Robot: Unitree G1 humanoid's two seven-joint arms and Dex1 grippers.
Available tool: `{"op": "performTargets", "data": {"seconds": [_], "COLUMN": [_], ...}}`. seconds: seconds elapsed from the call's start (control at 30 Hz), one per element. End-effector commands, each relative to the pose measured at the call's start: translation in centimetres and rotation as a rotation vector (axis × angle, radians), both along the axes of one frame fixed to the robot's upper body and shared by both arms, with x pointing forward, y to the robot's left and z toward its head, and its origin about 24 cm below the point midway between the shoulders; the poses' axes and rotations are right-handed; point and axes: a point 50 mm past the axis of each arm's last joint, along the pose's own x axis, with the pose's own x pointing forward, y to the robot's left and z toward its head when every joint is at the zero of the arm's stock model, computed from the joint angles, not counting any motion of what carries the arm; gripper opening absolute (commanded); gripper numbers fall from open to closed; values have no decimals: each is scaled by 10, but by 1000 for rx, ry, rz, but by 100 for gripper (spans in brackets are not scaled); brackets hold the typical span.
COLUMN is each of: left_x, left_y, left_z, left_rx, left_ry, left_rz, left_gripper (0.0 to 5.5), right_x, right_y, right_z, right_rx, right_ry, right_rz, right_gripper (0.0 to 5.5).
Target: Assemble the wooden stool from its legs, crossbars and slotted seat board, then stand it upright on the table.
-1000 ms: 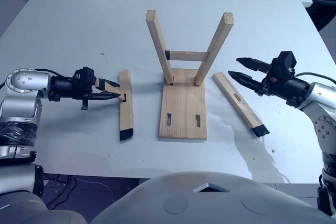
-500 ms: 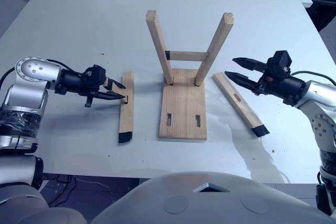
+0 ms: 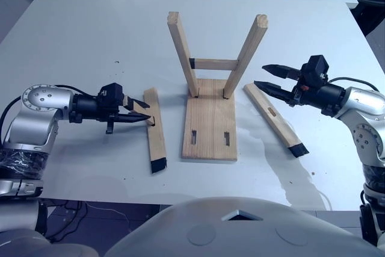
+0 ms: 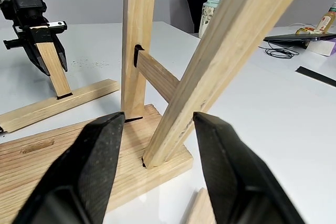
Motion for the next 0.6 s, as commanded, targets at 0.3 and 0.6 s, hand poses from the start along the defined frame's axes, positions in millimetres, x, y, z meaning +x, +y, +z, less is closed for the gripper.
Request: {"op": "performTargets", "data": {"seconds": [0.3, 0.6], "left_x": [7, 8], "left_y": [-6, -1], "left_z": [-9, 5], "left_rx": [3, 47], "left_ry": [44, 61], "left_rz": [50, 5], "left_gripper": [130, 130], "right_x": [-5, -5], "right_y": [-1, 0], "right_z": [8, 5], "right_rx": [-9, -7], "right_ry": [-22, -21], "right_rz": [-22, -30], "right_gripper": [240, 240]}}
